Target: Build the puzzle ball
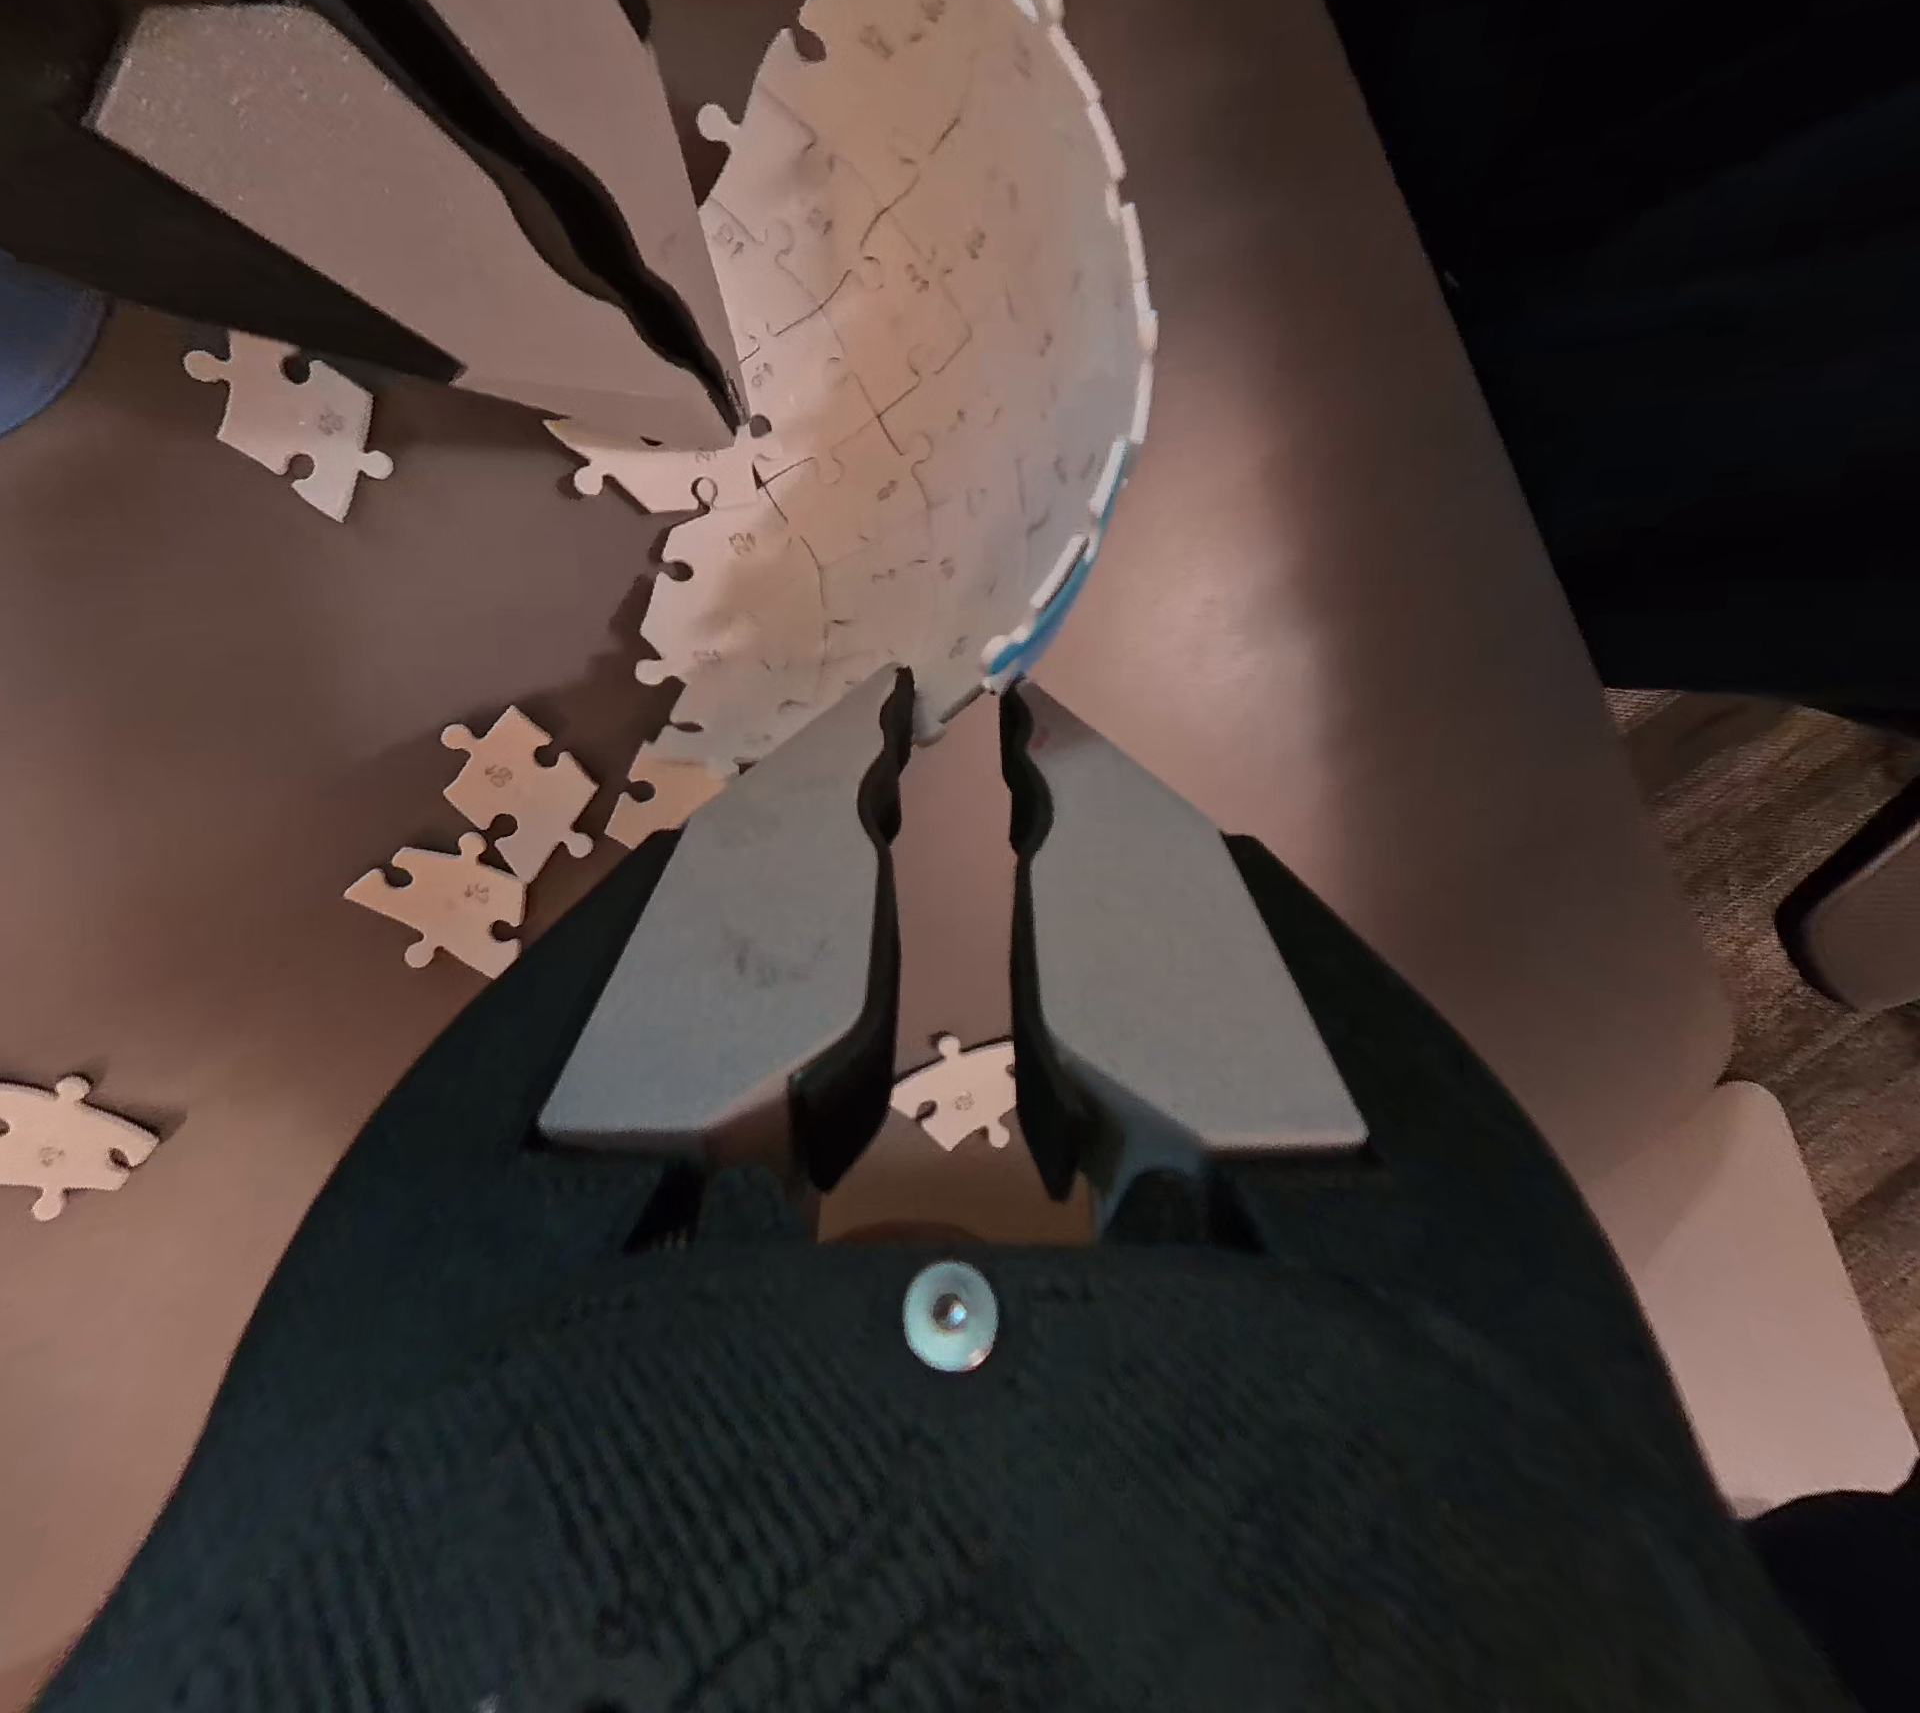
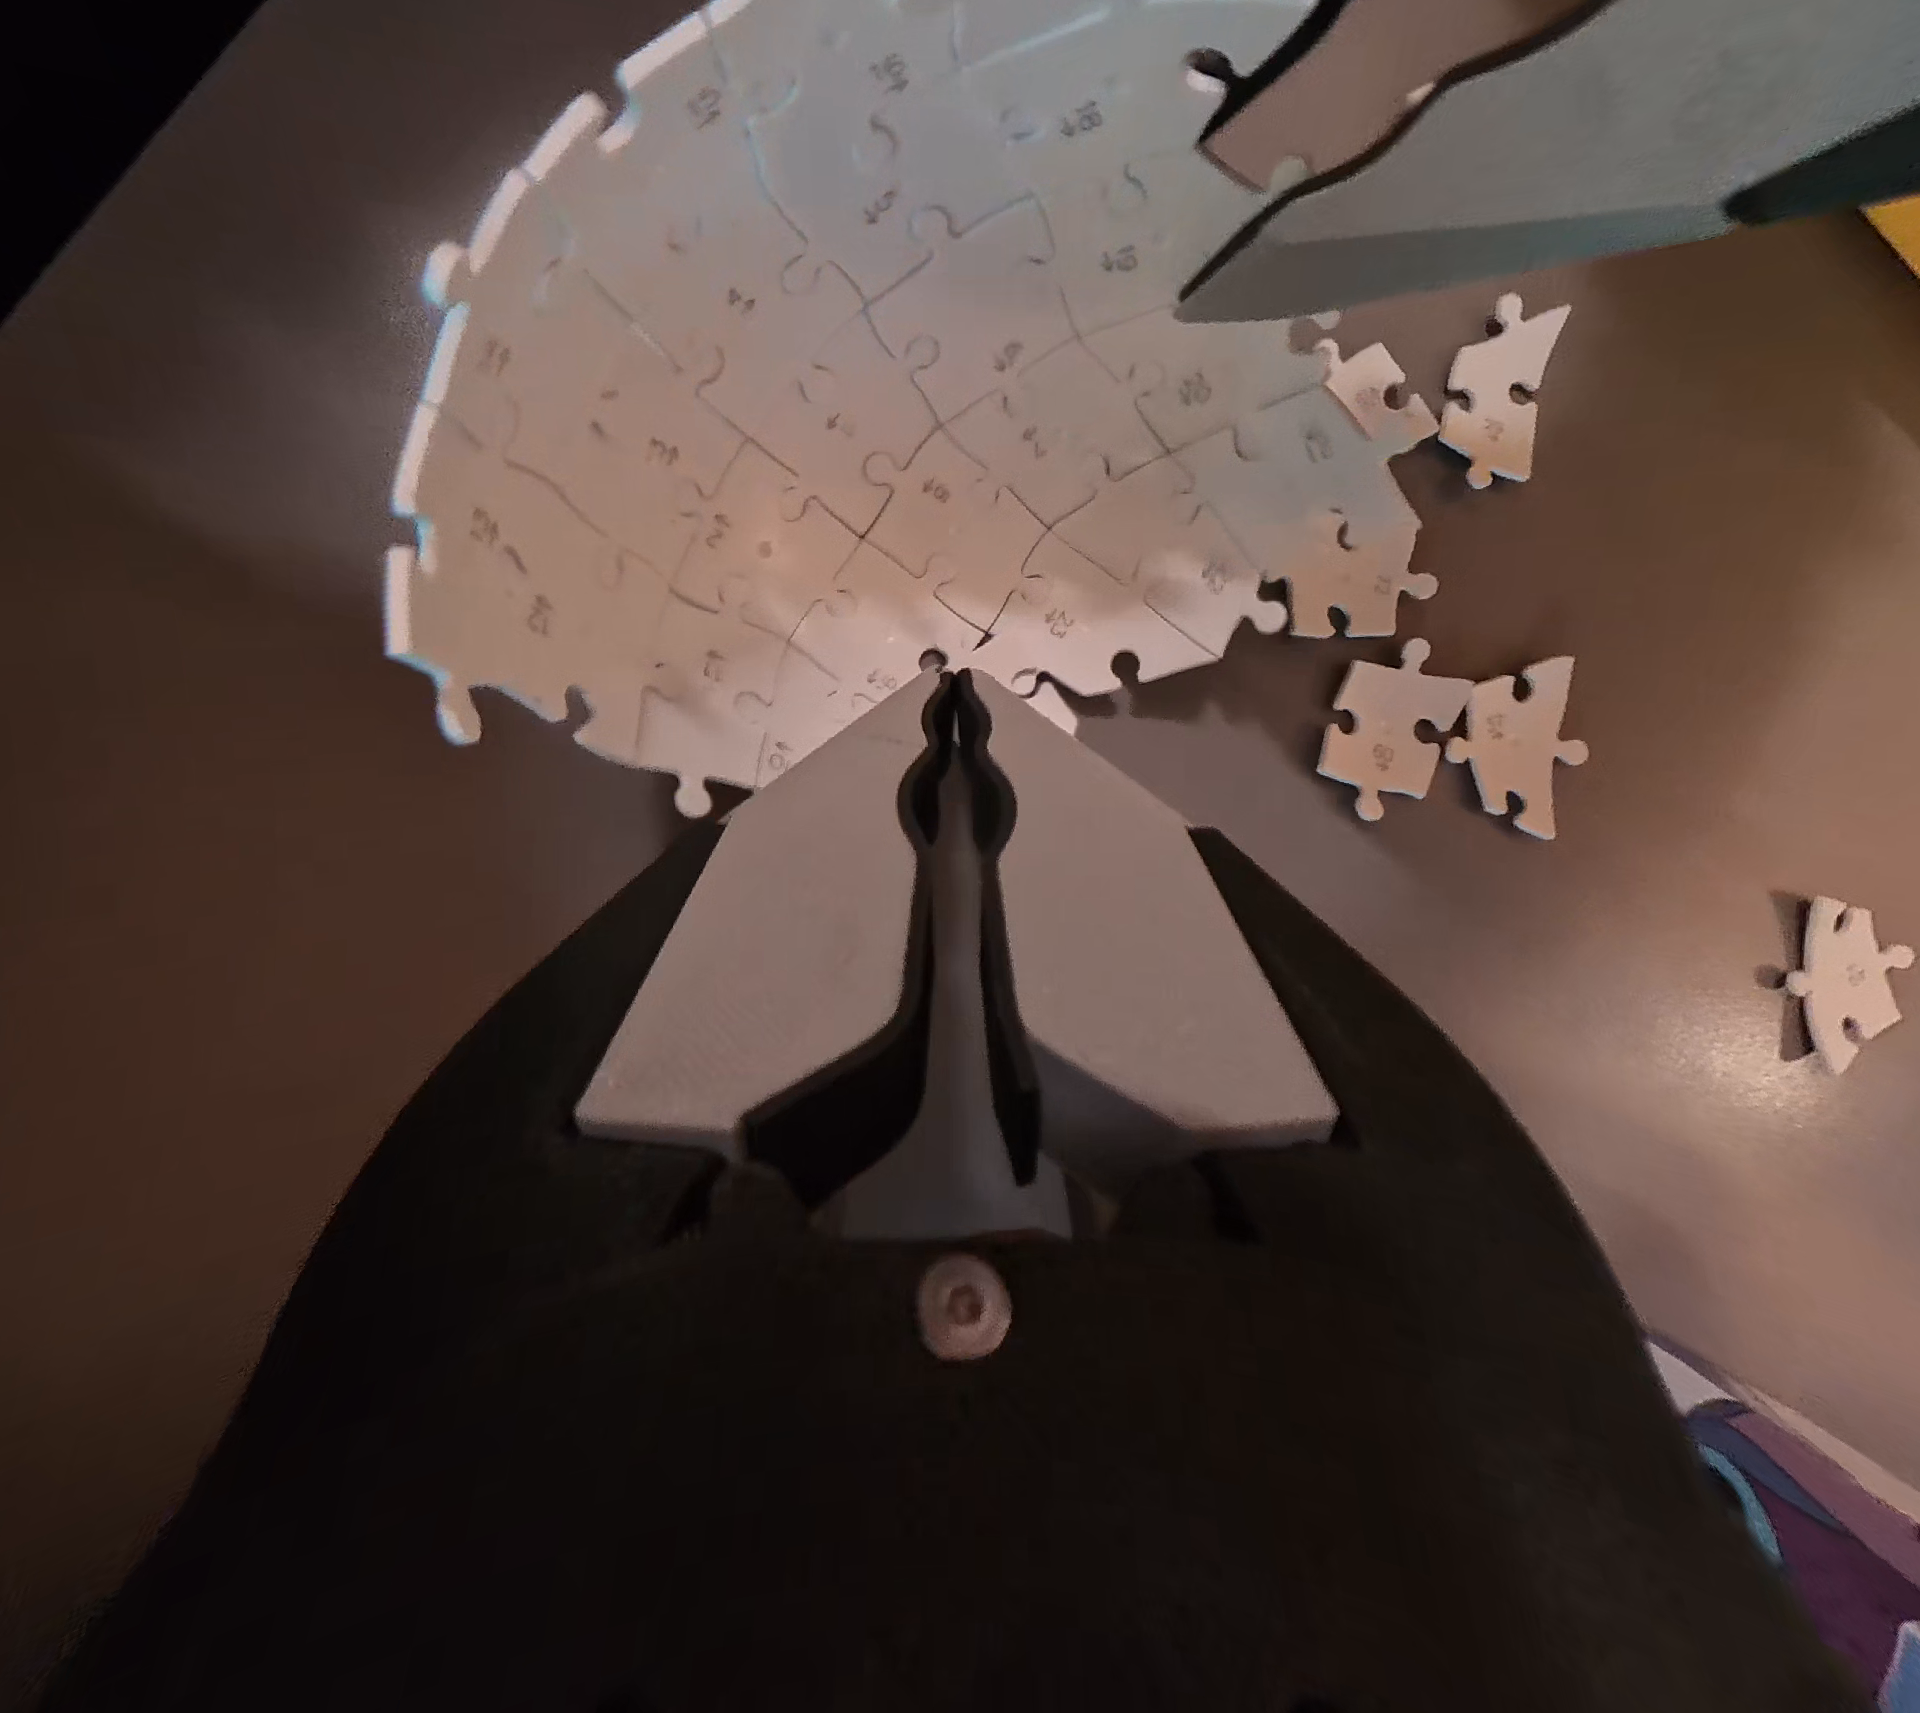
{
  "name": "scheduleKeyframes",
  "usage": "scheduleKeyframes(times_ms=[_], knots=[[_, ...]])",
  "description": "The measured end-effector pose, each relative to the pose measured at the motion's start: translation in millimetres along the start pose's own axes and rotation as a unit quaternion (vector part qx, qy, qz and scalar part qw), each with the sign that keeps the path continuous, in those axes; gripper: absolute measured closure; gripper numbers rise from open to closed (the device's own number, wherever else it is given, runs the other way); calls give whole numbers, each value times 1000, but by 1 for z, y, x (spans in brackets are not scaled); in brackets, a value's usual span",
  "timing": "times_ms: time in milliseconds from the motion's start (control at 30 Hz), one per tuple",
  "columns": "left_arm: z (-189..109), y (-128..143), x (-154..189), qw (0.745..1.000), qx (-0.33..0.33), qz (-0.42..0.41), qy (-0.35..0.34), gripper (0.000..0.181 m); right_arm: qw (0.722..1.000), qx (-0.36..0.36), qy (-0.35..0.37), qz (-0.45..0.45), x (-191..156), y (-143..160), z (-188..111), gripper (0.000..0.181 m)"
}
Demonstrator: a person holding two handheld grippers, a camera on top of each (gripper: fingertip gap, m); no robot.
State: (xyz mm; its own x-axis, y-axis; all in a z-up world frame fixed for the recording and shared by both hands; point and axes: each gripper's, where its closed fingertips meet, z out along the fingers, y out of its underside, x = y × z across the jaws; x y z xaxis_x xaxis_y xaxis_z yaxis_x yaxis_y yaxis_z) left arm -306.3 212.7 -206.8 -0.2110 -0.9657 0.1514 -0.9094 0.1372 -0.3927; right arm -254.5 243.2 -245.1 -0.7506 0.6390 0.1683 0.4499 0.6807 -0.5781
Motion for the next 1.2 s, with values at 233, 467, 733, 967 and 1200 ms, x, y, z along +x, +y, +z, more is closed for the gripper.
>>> scheduleKeyframes(times_ms=[233,467,733,967,1200], knots=[[-3,3,-12,1000,-6,-10,-10,165,999,-21,-19,-21,2,6,-4,181],[-9,10,-25,999,-14,-26,-32,161,999,-9,-8,35,8,8,-4,181],[-24,18,-24,993,-6,-38,-111,157,994,-32,42,97,11,8,-5,181],[-60,22,-2,979,33,-69,-187,145,990,-48,49,120,10,8,-5,181],[-47,-32,23,971,67,-19,-226,140,984,-70,68,148,14,9,-3,181]])
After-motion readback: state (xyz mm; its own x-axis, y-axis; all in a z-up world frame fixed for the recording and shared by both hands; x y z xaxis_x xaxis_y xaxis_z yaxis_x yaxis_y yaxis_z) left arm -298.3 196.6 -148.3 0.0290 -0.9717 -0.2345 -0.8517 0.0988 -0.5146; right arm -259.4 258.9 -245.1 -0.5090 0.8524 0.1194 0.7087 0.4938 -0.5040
